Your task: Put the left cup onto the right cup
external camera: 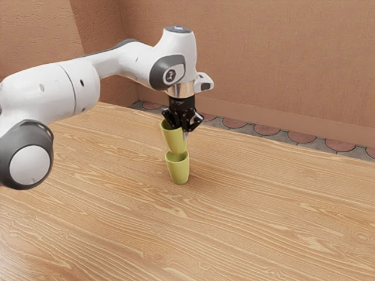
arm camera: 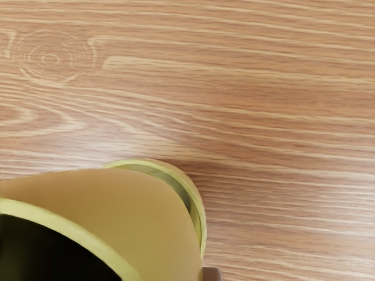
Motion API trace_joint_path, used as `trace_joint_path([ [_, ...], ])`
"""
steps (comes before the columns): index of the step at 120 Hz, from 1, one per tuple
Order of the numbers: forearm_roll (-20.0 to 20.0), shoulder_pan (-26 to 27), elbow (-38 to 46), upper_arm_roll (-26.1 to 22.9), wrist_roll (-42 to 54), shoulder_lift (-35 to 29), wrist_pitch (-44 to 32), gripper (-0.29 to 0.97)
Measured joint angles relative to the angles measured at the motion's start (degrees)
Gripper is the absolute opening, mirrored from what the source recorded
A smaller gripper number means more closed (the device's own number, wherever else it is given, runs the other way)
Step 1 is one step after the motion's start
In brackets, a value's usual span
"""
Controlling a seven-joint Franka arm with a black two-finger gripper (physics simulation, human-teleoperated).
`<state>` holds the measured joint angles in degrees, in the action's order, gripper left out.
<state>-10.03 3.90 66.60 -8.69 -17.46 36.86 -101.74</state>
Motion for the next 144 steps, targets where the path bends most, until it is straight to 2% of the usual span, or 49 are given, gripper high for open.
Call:
trace_joint_path([
  [112,-0.4,-0.3,1.6,0.0,-0.3,1.6,-0.4,-0.1],
  [133,-0.2,-0.3,2.9,0.1,-0.4,1.7,-0.5,0.27],
  [144,-0.2,-0.3,3.0,0.1,-0.4,1.7,-0.6,0.41],
])
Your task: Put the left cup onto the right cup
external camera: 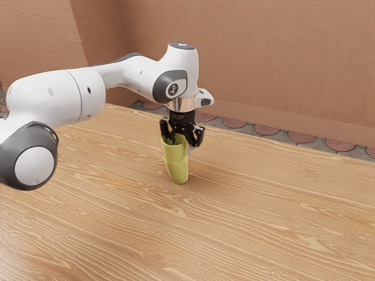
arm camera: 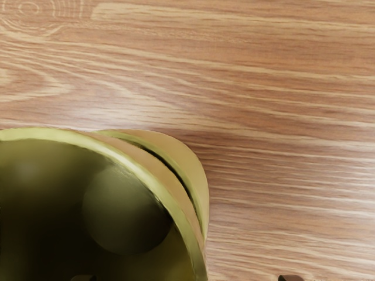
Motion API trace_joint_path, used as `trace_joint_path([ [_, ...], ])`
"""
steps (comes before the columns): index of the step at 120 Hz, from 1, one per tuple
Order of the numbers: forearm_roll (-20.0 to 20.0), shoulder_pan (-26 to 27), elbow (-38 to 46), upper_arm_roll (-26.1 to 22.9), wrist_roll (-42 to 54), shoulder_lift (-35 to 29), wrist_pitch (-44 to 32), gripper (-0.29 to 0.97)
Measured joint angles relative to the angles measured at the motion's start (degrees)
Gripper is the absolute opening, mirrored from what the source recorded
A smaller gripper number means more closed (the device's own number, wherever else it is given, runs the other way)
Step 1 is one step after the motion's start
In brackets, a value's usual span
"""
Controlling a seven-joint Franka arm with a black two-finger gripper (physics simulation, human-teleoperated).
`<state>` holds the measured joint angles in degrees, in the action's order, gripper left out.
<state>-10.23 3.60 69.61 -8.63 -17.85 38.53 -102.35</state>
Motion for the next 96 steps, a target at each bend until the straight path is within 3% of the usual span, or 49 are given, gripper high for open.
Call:
trace_joint_path([
  [35,0.0,0.0,-0.2,0.1,0.0,-0.3,-0.1,0.61],
  [80,-5.1,-0.4,-0.3,0.4,-0.1,-9.7,-0.1,0.67],
  [96,-5.2,-2.0,4.6,0.5,-0.1,-13.6,-0.1,0.67],
])
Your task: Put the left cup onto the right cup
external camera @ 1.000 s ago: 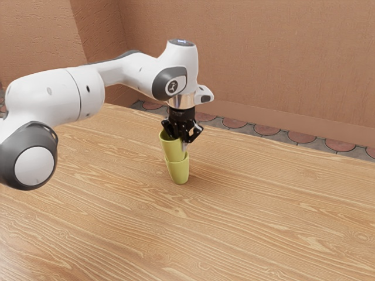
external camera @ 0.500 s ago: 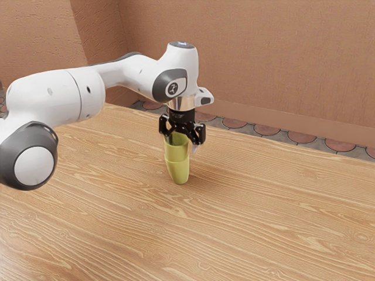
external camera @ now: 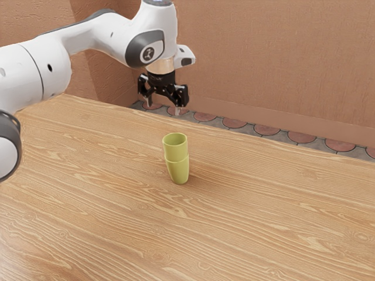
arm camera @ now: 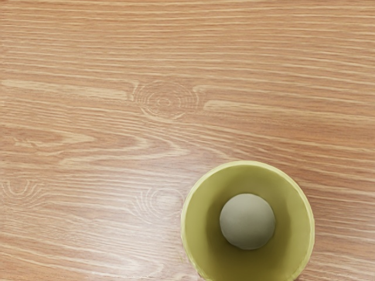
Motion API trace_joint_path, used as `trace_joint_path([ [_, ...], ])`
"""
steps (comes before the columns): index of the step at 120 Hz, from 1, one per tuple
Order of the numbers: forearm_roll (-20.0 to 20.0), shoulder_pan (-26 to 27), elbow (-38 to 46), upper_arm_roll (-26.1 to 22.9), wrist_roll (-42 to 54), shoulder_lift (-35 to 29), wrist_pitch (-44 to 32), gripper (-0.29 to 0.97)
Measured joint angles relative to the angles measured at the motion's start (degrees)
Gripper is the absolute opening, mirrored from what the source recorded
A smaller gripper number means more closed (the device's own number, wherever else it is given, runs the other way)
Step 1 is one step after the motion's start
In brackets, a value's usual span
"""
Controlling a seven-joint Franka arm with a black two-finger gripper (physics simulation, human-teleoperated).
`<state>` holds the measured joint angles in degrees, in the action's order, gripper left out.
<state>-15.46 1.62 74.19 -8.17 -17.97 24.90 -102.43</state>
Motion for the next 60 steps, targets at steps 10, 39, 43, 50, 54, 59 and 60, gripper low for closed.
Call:
trace_joint_path([
  [10,1.2,-2.1,5.2,0.1,0.0,-3.6,0.2,0.68],
  [39,6.3,-7.5,11.2,0.1,0.1,-11.2,6.0,0.68],
  [43,6.7,-7.7,11.4,0.1,0.0,-11.9,7.1,0.68],
  [50,7.4,-8.0,12.3,0.1,0.0,-12.7,8.7,0.68],
  [54,7.7,-8.2,12.9,0.1,0.0,-13.1,9.5,0.68],
  [59,7.9,-8.2,13.3,0.1,0.0,-13.4,10.2,0.68],
  [60,8.0,-8.2,13.3,0.1,0.0,-13.4,10.4,0.68],
])
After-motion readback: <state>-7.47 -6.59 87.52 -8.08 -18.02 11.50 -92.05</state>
